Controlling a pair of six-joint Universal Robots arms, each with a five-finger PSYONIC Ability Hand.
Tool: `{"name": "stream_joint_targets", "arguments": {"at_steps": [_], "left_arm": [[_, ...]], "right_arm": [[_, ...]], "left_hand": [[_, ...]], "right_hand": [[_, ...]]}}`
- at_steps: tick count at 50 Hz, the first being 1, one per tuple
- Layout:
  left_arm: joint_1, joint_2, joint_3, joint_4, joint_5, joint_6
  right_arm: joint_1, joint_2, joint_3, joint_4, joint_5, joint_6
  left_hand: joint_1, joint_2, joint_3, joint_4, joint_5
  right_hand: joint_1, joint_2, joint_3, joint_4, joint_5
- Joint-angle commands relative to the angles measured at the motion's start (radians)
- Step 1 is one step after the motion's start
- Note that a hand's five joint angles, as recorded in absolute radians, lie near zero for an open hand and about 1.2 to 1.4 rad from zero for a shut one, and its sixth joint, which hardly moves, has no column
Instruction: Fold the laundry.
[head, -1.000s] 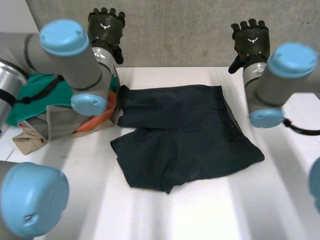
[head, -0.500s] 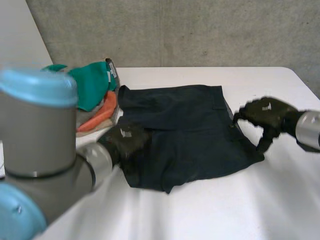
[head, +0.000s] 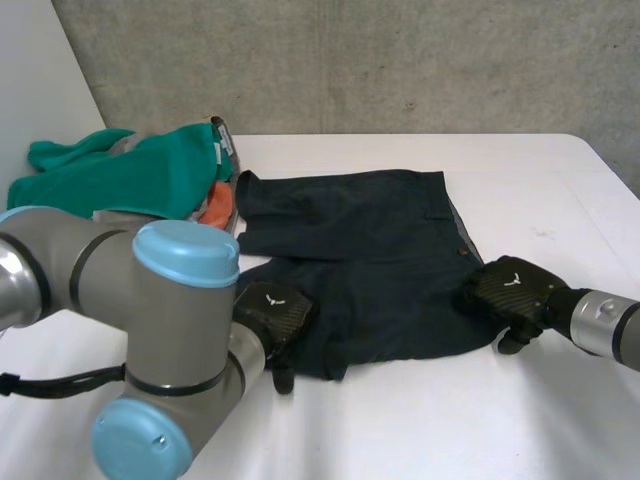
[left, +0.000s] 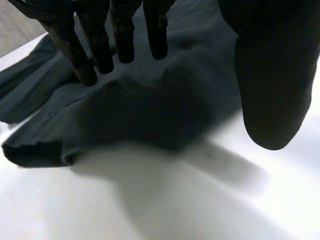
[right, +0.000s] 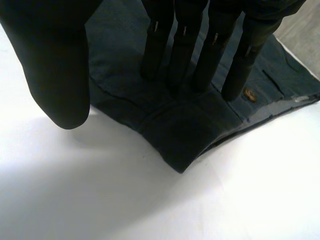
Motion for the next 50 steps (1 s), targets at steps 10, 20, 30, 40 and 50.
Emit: {"name": "stream_joint_targets", "arguments": {"at_steps": [10, 20, 30, 40, 50], "left_arm": [[-0.008, -0.174, 0.207, -0.001, -0.099, 0.152], [-0.042, -0.088, 0.160, -0.004, -0.060, 0.146], [-0.079, 0.073, 0.026, -0.097, -0.033, 0.264], [-0.059, 0.104, -0.031, -0.231, 0.055, 0.416], [0.038, 0.024, 0.129, -0.199, 0.056, 0.344]], "right_arm": [[0.043, 0.006, 0.038, -0.222, 0.034, 0.138], [0.045, -0.006, 0.058, -0.231, 0.086, 0.123], [-0.052, -0.253, 0.118, 0.041, 0.145, -0.024], [-0.112, -0.356, 0.177, 0.562, 0.177, -0.408], [0.109, -0.289, 0.012, 0.334, 0.188, -0.048]], "left_hand": [[0.200, 0.216, 0.216, 0.223, 0.228], [1.076, 1.092, 1.092, 1.099, 1.104], [1.076, 1.092, 1.092, 1.099, 1.104], [1.076, 1.092, 1.092, 1.099, 1.104], [1.076, 1.092, 1.092, 1.099, 1.104]], "right_hand": [[0.126, 0.129, 0.143, 0.141, 0.158], [0.737, 0.741, 0.754, 0.753, 0.770], [0.737, 0.741, 0.754, 0.753, 0.770], [0.737, 0.741, 0.754, 0.753, 0.770], [0.737, 0.741, 0.754, 0.753, 0.770]]}}
